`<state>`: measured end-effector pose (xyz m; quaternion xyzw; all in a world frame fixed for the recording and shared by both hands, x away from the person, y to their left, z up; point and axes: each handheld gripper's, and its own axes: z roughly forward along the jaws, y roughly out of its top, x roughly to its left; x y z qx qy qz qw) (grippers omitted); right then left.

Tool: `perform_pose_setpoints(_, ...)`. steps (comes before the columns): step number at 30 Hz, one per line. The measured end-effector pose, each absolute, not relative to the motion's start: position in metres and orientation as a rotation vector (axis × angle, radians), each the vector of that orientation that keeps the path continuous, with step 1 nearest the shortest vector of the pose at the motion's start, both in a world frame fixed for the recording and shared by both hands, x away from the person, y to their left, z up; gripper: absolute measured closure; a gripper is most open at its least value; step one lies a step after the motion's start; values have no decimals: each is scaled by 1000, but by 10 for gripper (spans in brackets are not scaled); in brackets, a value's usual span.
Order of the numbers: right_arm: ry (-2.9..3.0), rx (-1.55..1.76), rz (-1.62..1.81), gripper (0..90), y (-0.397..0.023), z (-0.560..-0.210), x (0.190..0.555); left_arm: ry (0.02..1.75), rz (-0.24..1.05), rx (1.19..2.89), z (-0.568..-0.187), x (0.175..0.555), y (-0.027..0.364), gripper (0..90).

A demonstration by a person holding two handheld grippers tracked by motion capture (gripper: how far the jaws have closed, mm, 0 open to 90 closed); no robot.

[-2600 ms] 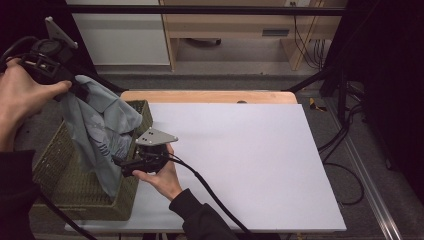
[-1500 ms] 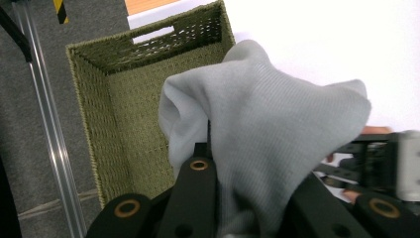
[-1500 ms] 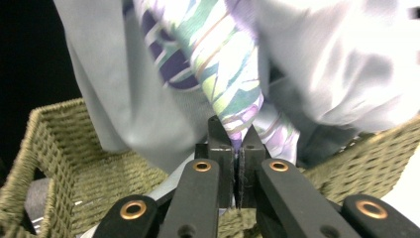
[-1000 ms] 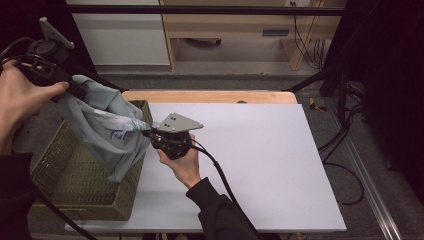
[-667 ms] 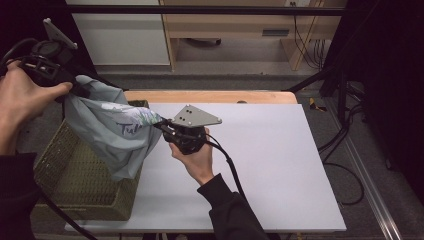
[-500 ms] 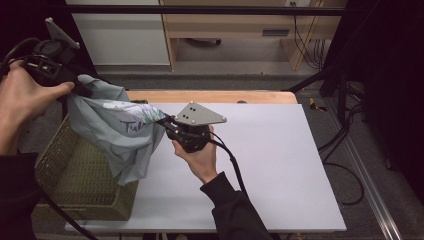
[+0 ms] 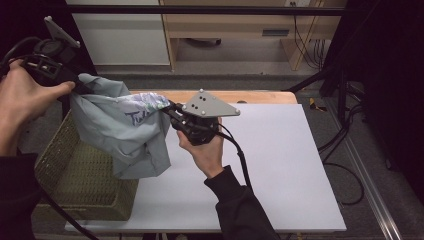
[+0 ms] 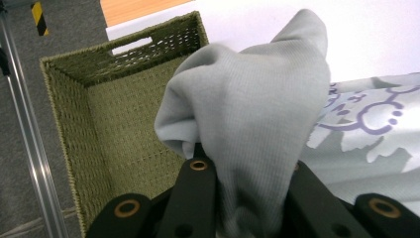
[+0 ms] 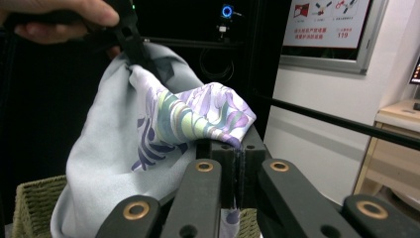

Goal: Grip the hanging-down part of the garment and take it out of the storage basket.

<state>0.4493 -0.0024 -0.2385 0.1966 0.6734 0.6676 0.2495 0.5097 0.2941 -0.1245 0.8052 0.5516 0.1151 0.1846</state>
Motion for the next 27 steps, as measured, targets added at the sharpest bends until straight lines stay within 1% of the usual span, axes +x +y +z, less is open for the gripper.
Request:
perform_pose_setpoints(8, 1775, 525, 1835, 892, -15, -220, 443, 1516, 306, 2280, -123, 510, 282, 836)
perform_pose_setpoints(12, 1801, 532, 1804, 891, -18, -224, 444, 1517, 310, 2294, -125, 512, 278, 836)
perform_pose_setpoints(17, 1881, 565, 1788, 887, -22, -251, 450, 1518, 316, 2308, -128, 514, 274, 836)
perform_pose_setpoints(24, 2020, 639, 1765, 874, -15, -307, 458, 1515, 318, 2328, -131, 514, 270, 837)
perform_pose_setpoints(27, 2060, 658, 1766, 844, -9, -326, 461, 1514, 321, 2331, -133, 515, 268, 836)
